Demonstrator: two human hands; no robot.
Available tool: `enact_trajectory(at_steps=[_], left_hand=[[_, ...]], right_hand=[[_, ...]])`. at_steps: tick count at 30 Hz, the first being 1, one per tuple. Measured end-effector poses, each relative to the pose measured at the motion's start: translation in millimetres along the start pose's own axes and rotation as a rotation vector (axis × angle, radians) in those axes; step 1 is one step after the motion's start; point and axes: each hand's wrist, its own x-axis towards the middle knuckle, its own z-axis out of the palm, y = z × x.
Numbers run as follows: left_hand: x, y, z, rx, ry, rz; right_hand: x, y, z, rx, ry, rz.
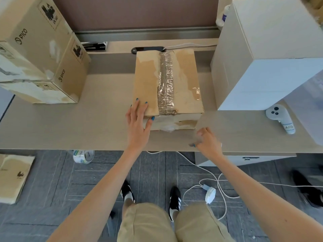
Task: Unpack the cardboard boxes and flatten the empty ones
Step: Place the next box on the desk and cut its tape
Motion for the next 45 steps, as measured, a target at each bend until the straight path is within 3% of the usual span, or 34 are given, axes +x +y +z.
enact_trajectory(at_steps=[4,12,18,26,32,45], left_hand=[[-1,0,1,0.006,0.002,0.003],[-2,-1,1,-0.006,-0.002,-0.003],[5,-8,-10,0.244,-0.050,0.059],[38,-11,-36,0.396,-0.241,0.377],[56,-9,-50,0.420,-0.393,0.382],[60,-7,-51,0.460,-0.389,0.429]], right_hand=[[-2,12,11,-0.241,-0.018,-0.092],[-5,17,22,-0.393,0.000,-0.190],[-3,-20,14,-0.200,0.036,-0.288],[-2,-64,-9,-0.059,0.189,-0.468],[-4,-88,-21,-0.046,0.277,-0.554],[1,-104,-18,-0.062,0.304,-0.653]])
